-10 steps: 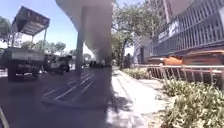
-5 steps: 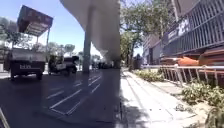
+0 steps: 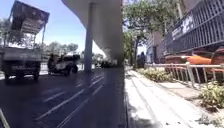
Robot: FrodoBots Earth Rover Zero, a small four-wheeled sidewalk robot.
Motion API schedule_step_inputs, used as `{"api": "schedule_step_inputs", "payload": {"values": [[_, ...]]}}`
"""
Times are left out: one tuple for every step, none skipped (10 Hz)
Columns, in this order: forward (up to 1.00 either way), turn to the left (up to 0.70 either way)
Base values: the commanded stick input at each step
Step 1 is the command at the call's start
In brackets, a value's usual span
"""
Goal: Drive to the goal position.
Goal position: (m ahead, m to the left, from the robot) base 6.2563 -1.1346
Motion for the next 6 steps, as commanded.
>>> {"api": "schedule_step_inputs", "payload": {"values": [[0.70, 0.00], [0.70, 0.00], [0.70, 0.00], [0.70, 0.00], [0.70, 0.00], [0.70, 0.00]]}}
